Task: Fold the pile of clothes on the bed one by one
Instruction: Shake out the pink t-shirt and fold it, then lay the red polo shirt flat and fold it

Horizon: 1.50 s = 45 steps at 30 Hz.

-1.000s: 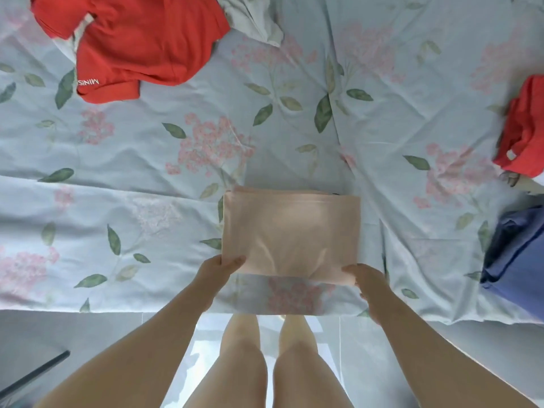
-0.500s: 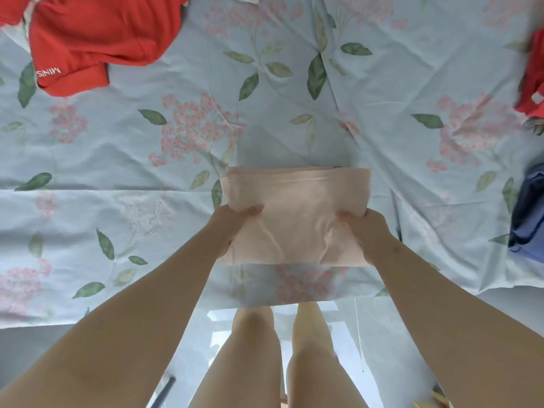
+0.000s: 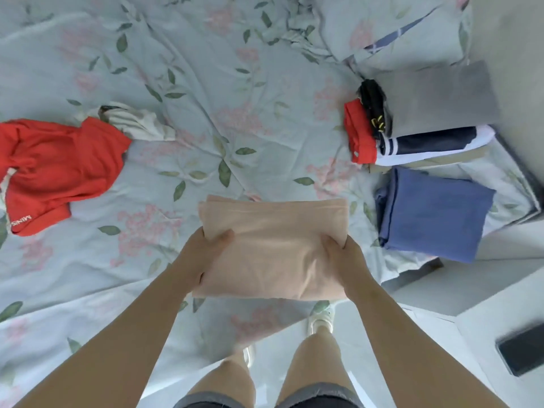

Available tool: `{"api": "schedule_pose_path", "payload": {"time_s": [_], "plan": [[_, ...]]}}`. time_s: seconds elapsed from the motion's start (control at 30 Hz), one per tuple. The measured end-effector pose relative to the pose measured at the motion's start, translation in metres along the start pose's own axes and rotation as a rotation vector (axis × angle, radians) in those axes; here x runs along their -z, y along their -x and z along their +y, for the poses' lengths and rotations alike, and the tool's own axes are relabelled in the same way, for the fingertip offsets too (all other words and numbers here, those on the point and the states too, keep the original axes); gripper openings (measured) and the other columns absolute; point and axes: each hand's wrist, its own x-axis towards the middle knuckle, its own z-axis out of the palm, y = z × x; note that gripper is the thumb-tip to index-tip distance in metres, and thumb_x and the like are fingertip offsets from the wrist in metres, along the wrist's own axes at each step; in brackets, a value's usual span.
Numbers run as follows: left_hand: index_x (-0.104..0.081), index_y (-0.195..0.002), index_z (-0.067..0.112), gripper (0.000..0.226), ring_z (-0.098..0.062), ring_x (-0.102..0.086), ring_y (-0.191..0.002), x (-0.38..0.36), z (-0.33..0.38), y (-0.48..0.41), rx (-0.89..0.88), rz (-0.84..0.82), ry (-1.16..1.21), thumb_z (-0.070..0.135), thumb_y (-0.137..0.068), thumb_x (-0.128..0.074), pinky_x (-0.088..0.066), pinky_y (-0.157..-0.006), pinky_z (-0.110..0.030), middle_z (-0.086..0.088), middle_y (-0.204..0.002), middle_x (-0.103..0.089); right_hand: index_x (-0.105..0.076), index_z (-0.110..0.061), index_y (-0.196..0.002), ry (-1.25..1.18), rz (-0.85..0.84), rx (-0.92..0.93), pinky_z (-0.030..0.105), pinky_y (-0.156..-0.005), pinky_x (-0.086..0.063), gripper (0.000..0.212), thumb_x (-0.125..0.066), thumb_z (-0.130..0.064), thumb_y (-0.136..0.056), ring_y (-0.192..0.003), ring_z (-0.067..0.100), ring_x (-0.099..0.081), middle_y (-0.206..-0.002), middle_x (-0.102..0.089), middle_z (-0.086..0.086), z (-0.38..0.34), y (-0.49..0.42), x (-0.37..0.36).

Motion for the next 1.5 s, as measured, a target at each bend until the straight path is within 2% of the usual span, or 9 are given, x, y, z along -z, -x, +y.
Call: {"api": "schedule_pose_path", "payload": {"time_s": [0.27,0.47,0.57,0.73,0.93,1.13,1.23,1.43,1.5], "plan": [[-0.050,-0.126,0.011,0.050,-0.030,-0.059,-0.102,-0.169,0.066,0.008,-0.082,-0.001,-0.069,0.036,-0.087,-0.065,-0.051,-0.090,-0.044,-0.008,-0.115,-0.061,-0.055,-0.012,-0.113,0.008,0.147,0.068,0.019,-0.058,-0.034,0.018,-0.047,-0.017,-0.097,-0.076,0.010,-0.050,-0.090,-0.057,-0.003,-0.010,-0.051,0.161],[-0.052,-0.125,0.011,0.047,-0.023,-0.062,-0.092,-0.298,0.100,0.007,-0.068,-0.061,-0.034,0.033,-0.086,-0.067,-0.050,-0.075,-0.033,-0.006,-0.112,-0.063,-0.055,-0.016,-0.116,0.036,0.212,0.038,0.029,-0.080,-0.036,0.020,-0.048,-0.019,-0.097,-0.094,0.024,-0.050,-0.103,-0.058,0.005,-0.005,-0.092,0.279],[-0.051,-0.119,0.012,0.040,-0.025,-0.059,-0.096,-0.345,0.113,0.005,-0.070,-0.064,-0.025,0.031,-0.087,-0.066,-0.048,-0.079,-0.035,-0.005,-0.111,-0.060,-0.054,-0.007,-0.122,0.048,0.255,0.007,0.034,-0.085,-0.040,0.029,-0.048,-0.019,-0.097,-0.097,0.025,-0.050,-0.111,-0.059,0.011,0.002,-0.110,0.320],[-0.050,-0.103,0.014,0.015,-0.021,-0.052,-0.087,-0.384,0.121,-0.001,-0.103,0.072,-0.115,0.021,-0.091,-0.056,-0.043,-0.066,-0.028,0.001,-0.094,-0.055,-0.053,-0.008,-0.106,-0.032,0.394,-0.103,0.032,-0.071,-0.036,0.019,-0.049,-0.022,-0.093,-0.088,0.027,-0.045,-0.093,-0.048,0.009,0.009,-0.137,0.352],[-0.054,-0.112,0.013,0.021,-0.019,-0.050,-0.077,-0.370,0.121,0.002,-0.148,0.152,-0.342,0.020,-0.092,-0.052,-0.038,-0.071,-0.025,-0.003,-0.103,-0.059,-0.044,-0.006,-0.130,0.062,0.306,-0.129,0.032,-0.075,-0.037,0.042,-0.055,-0.018,-0.091,-0.091,0.026,-0.049,-0.105,-0.050,0.011,0.004,-0.140,0.340],[-0.049,-0.118,0.021,0.024,-0.023,-0.055,-0.105,-0.319,0.116,0.017,-0.362,0.071,-0.946,0.029,-0.096,-0.043,-0.043,-0.092,-0.035,0.000,-0.114,-0.059,-0.046,-0.011,-0.130,0.399,0.090,0.052,0.026,-0.077,-0.031,0.037,-0.049,-0.024,-0.095,-0.099,0.024,-0.047,-0.129,-0.051,0.009,-0.036,-0.114,0.268],[-0.051,-0.119,0.021,0.026,-0.023,-0.055,-0.107,-0.277,0.114,0.027,-0.409,0.106,-0.972,0.032,-0.096,-0.044,-0.043,-0.094,-0.036,-0.001,-0.114,-0.060,-0.049,-0.011,-0.131,0.504,-0.011,0.176,0.026,-0.082,-0.035,0.038,-0.049,-0.024,-0.095,-0.115,0.027,-0.052,-0.128,-0.054,0.009,-0.058,-0.090,0.220],[-0.051,-0.121,0.022,0.028,-0.021,-0.056,-0.108,-0.163,0.093,0.049,-0.470,0.184,-0.932,0.034,-0.096,-0.046,-0.043,-0.092,-0.031,0.001,-0.114,-0.060,-0.050,-0.017,-0.107,0.703,-0.096,0.365,0.036,-0.090,-0.043,0.017,-0.047,-0.025,-0.092,-0.110,0.031,-0.054,-0.113,-0.057,0.010,-0.086,-0.032,0.102],[-0.051,-0.121,0.021,0.028,-0.021,-0.055,-0.108,-0.121,0.083,0.058,-0.482,0.213,-0.948,0.034,-0.097,-0.045,-0.042,-0.091,-0.031,0.000,-0.114,-0.060,-0.052,-0.015,-0.113,0.733,-0.109,0.411,0.037,-0.095,-0.042,0.024,-0.049,-0.026,-0.092,-0.113,0.029,-0.052,-0.118,-0.055,0.010,-0.086,-0.007,0.062]]}}
